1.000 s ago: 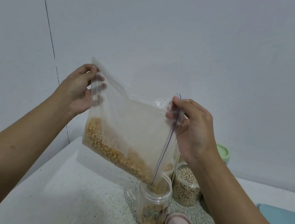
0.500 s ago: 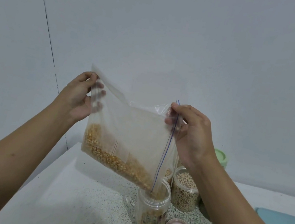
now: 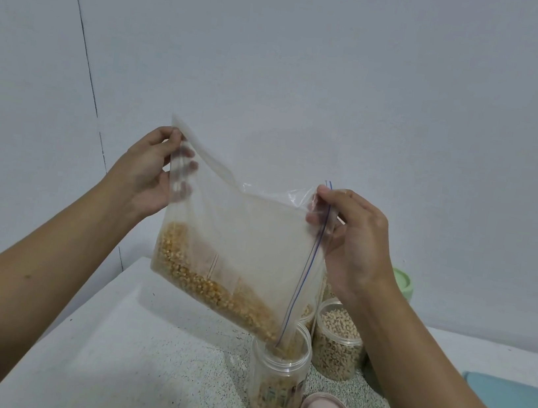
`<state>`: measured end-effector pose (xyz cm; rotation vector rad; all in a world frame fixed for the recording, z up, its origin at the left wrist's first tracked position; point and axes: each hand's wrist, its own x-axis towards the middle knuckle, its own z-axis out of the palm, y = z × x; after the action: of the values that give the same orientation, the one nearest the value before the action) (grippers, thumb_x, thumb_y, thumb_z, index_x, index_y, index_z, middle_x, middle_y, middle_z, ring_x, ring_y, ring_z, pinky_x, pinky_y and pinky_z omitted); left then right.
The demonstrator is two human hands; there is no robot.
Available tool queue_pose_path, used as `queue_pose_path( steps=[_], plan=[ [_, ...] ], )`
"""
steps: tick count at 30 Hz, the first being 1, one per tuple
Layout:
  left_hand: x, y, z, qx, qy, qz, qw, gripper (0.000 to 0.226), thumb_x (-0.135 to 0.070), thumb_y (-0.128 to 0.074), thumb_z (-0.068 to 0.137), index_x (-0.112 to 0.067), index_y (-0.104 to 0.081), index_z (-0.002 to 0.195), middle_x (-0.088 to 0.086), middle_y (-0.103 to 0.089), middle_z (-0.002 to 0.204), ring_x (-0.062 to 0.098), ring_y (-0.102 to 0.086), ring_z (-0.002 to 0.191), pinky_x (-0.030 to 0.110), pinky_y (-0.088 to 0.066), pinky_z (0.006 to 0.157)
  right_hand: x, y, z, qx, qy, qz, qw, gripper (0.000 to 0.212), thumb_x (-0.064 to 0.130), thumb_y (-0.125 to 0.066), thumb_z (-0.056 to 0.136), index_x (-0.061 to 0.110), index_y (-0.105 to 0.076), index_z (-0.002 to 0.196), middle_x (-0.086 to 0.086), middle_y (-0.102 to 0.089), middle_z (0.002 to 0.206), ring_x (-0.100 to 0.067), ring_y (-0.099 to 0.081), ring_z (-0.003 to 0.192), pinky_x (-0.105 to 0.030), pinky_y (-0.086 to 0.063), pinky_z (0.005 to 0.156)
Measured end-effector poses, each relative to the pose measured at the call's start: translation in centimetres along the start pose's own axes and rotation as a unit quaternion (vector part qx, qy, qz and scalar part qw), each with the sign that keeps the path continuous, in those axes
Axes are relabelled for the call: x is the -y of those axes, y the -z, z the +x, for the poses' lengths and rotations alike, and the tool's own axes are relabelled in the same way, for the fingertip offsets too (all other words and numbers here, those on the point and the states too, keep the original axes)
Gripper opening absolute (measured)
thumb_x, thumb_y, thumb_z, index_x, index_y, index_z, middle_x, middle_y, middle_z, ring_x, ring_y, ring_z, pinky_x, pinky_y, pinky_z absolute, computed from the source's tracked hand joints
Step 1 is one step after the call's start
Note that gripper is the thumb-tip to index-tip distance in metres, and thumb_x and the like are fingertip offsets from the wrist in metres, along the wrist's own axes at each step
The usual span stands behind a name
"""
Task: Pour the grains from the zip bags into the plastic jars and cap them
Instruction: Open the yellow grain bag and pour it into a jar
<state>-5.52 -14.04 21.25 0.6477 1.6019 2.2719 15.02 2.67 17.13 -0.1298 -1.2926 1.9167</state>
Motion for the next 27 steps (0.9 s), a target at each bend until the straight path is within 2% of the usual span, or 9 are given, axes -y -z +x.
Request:
queue_pose_path(
  steps=[27],
  plan=[
    [-0.12, 0.32, 0.28, 0.002, -0.003, 0.003, 1.000, 0.029, -0.029, -0.053, 0.106, -0.027, -0.062, 0.079, -0.006, -0.065, 0.078, 0.019, -0.067, 0.073, 0.035, -0.040, 0.067, -0.29, 0.07, 0.42, -0.004, 0.002, 0.005, 1.000, 0.017, 0.005, -0.066, 0.091, 0.005, -0.063, 0.075, -0.002, -0.062, 0.068, -0.015, -0.059, 0.060, -0.028, -0.042, 0.066]
  ],
)
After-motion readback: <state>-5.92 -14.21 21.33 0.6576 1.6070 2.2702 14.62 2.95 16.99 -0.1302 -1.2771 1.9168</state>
